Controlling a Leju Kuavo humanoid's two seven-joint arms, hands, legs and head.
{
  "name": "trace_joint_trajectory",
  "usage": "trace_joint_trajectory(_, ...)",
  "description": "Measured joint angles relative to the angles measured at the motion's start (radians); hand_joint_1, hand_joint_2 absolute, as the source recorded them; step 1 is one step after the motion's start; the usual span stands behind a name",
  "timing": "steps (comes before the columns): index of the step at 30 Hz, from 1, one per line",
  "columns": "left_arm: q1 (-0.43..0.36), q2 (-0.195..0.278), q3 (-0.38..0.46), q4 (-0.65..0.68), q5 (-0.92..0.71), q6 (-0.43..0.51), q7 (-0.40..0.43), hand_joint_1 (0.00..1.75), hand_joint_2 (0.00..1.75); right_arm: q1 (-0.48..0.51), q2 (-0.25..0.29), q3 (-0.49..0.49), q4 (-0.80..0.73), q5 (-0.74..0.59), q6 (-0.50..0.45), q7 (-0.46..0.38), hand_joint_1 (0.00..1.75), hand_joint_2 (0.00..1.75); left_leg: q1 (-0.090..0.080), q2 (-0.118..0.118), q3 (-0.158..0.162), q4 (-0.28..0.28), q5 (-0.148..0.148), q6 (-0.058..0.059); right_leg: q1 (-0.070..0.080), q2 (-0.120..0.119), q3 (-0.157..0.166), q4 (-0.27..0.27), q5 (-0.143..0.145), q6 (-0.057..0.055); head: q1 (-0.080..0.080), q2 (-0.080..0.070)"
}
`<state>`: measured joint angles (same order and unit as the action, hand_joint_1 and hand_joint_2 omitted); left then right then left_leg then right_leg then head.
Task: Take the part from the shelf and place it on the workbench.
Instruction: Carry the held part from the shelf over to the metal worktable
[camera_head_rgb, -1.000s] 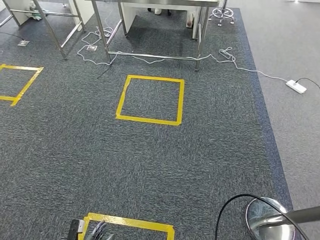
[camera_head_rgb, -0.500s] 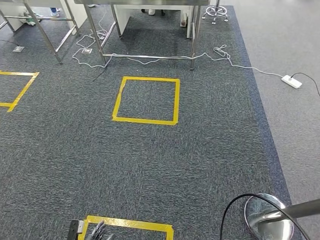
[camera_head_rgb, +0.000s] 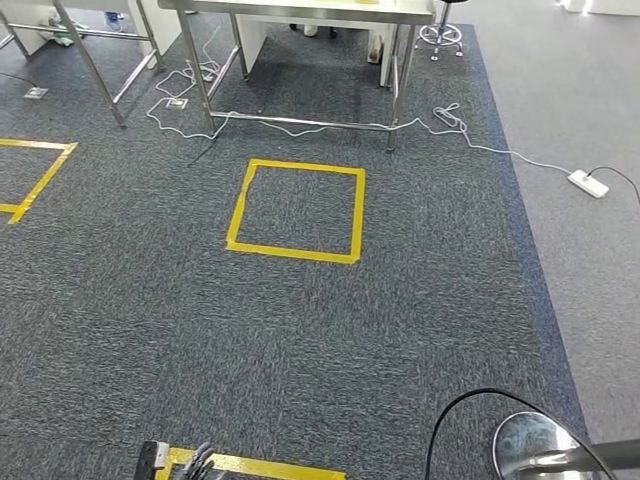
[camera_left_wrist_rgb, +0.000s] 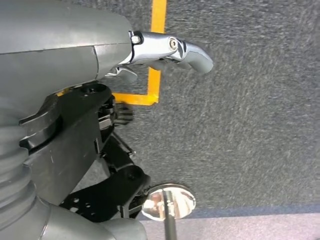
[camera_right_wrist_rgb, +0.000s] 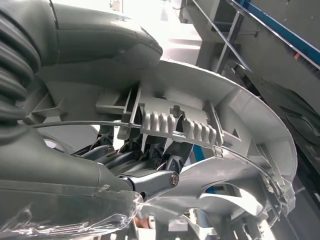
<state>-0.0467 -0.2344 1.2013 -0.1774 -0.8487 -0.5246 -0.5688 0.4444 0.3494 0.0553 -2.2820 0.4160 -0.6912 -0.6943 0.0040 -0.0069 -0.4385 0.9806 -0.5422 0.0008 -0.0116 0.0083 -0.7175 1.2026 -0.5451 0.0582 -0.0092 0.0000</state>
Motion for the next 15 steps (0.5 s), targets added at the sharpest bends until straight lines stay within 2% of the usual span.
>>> trace_joint_trajectory(1,0.002,0.000,0.000,0.000,0.000,0.001,0.000,0.00,1.75,0.000,0.000,0.000,0.000,0.000,0.000,0.000,1.75,1.75,-0.001,-0.001,0.026,0.001,-0.021,-0.004,0.001,-0.001,-0.007,-0.051,0.056,-0.006,0.001,0.000)
trace_joint_trajectory(3,0.002,0.000,0.000,0.000,0.000,0.003,0.000,0.00,1.75,0.000,0.000,0.000,0.000,0.000,0.000,0.001,1.75,1.75,-0.003,-0.002,0.045,0.001,-0.044,-0.014,0.006,-0.001,0.005,-0.122,0.157,-0.018,0.003,0.000)
trace_joint_trajectory(4,0.000,0.000,0.000,0.000,0.000,0.006,0.000,0.00,1.75,0.000,0.000,0.000,0.000,0.000,0.000,0.001,1.75,1.75,-0.004,-0.002,0.048,0.000,-0.048,-0.021,0.008,0.000,0.006,-0.130,0.183,-0.025,0.003,0.000)
trace_joint_trajectory(6,-0.005,-0.001,0.000,0.000,0.000,0.014,0.000,0.00,1.75,0.000,0.000,0.000,-0.002,0.001,0.000,0.001,1.75,1.75,-0.004,-0.002,0.033,0.023,-0.031,-0.035,0.008,0.002,0.016,-0.136,0.176,-0.037,0.001,0.000)
trace_joint_trajectory(8,-0.010,-0.002,0.000,0.000,0.001,0.021,0.000,0.00,1.75,-0.001,0.000,0.001,-0.002,0.002,0.000,0.001,1.75,1.75,-0.004,-0.002,-0.020,0.109,-0.008,-0.047,0.002,0.001,0.035,-0.155,0.168,-0.047,-0.002,0.000)
trace_joint_trajectory(9,-0.011,-0.002,0.000,0.000,0.002,0.022,0.000,0.00,1.75,-0.001,0.000,0.001,-0.002,0.002,0.000,0.001,1.75,1.75,-0.003,-0.002,-0.058,0.164,-0.017,-0.052,0.000,0.000,0.046,-0.164,0.164,-0.050,-0.003,0.000)
trace_joint_trajectory(11,-0.009,-0.002,0.000,0.000,0.002,0.023,0.000,0.00,1.75,-0.001,0.000,0.001,-0.002,0.002,0.000,0.001,1.75,1.75,-0.001,-0.001,-0.135,0.253,-0.080,-0.058,-0.001,0.000,0.061,-0.173,0.155,-0.056,-0.007,0.000)
trace_joint_trajectory(12,-0.008,-0.002,0.000,0.000,0.002,0.024,0.000,0.00,1.75,-0.001,0.000,0.001,-0.002,0.002,0.000,0.001,1.75,1.75,0.000,-0.001,-0.164,0.275,-0.103,-0.061,-0.001,0.001,0.068,-0.174,0.149,-0.056,-0.008,0.000)
trace_joint_trajectory(13,-0.008,-0.002,0.000,0.000,0.002,0.024,0.000,0.00,1.75,-0.001,0.000,0.001,-0.002,0.002,0.000,0.001,1.75,1.75,0.000,-0.001,-0.182,0.275,-0.103,-0.062,-0.001,0.003,0.074,-0.174,0.143,-0.055,-0.010,0.000)
trace_joint_trajectory(14,-0.008,-0.001,0.000,0.000,0.002,0.025,0.000,0.00,1.75,-0.001,0.000,0.001,-0.002,0.002,0.000,0.001,1.75,1.75,0.001,-0.001,-0.186,0.250,-0.073,-0.064,-0.002,0.004,0.082,-0.174,0.138,-0.052,-0.010,0.000)
trace_joint_trajectory(15,-0.008,-0.001,0.000,0.000,0.002,0.027,0.001,0.00,1.75,-0.001,0.000,0.001,-0.002,0.002,0.000,0.001,1.75,1.75,0.002,-0.001,-0.175,0.201,-0.023,-0.064,-0.003,0.006,0.090,-0.174,0.133,-0.048,-0.011,0.000)
